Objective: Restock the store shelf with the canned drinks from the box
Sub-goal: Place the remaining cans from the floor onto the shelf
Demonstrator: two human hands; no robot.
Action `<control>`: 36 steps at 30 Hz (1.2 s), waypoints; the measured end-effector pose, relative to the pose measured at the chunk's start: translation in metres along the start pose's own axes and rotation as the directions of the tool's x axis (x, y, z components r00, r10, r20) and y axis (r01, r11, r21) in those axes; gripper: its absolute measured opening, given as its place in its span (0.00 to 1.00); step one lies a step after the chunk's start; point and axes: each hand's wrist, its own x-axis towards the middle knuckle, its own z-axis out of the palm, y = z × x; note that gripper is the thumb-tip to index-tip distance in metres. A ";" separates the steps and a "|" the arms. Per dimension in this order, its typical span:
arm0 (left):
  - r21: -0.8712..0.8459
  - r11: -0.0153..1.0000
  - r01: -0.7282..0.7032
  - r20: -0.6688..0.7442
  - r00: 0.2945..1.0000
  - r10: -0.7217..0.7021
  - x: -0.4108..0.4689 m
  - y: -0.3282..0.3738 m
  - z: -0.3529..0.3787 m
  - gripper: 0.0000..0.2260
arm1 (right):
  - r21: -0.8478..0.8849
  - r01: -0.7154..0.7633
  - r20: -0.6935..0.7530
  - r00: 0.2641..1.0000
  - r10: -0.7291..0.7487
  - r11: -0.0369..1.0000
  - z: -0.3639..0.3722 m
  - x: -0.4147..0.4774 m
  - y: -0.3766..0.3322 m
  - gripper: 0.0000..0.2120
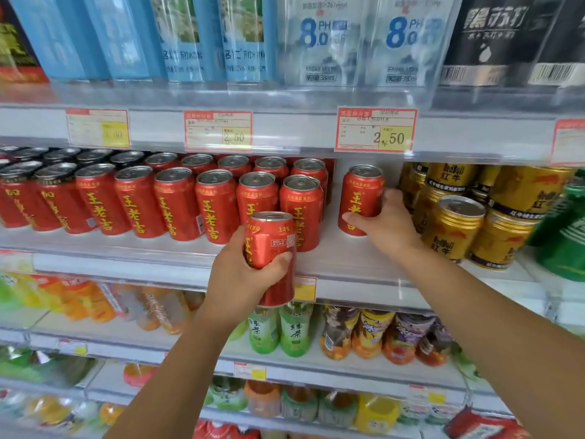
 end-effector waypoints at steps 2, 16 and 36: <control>-0.022 1.000 -0.013 -0.007 1.000 0.013 0.001 -0.003 0.001 0.21 | -0.025 -0.003 0.016 1.000 0.003 1.000 0.002 0.014 -0.001 0.32; -0.071 0.997 -0.038 -0.019 0.999 0.037 0.004 -0.009 0.002 0.21 | -0.140 -0.052 -0.093 0.995 0.040 0.989 0.042 0.093 -0.008 0.33; -0.129 0.990 0.048 0.035 0.998 -0.044 0.003 0.006 0.000 0.20 | -0.067 -0.137 -0.069 0.989 0.132 0.988 0.028 0.073 -0.020 0.39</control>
